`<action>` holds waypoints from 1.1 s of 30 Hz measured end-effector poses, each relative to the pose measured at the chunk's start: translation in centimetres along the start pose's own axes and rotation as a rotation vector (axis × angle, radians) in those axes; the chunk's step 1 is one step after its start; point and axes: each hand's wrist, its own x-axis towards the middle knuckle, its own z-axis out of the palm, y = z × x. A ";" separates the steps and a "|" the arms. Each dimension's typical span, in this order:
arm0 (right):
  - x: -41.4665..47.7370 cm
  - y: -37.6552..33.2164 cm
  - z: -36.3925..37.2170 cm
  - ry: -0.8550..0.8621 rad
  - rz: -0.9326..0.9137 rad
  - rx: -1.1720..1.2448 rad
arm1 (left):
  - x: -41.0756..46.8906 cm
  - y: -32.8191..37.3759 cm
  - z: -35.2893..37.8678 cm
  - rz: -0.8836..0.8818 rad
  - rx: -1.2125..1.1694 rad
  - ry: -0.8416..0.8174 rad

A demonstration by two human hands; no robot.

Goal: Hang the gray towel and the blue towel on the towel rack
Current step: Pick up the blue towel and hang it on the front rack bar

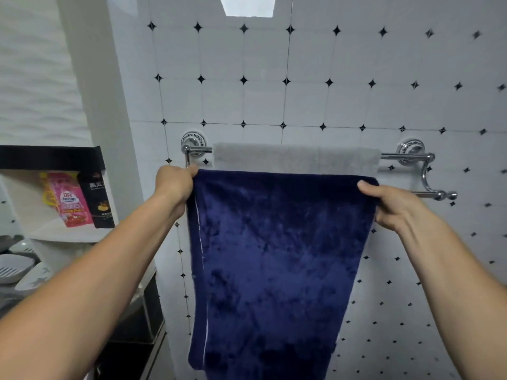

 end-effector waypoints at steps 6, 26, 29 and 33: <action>0.2 -0.2 -0.7 0.155 -0.039 0.022 | -0.3 -0.9 -0.5 -0.080 -0.008 -0.115; 0.9 -1.2 -2.5 0.193 -0.044 -0.245 | -0.5 -0.9 -0.2 0.031 -0.047 -0.118; 1.2 0.1 -2.5 0.226 -0.115 -0.283 | -0.9 -2.4 0.4 -0.011 -0.046 -0.100; 0.6 0.8 -2.5 0.175 -0.127 -0.286 | -1.6 -3.9 0.8 0.029 -0.091 -0.109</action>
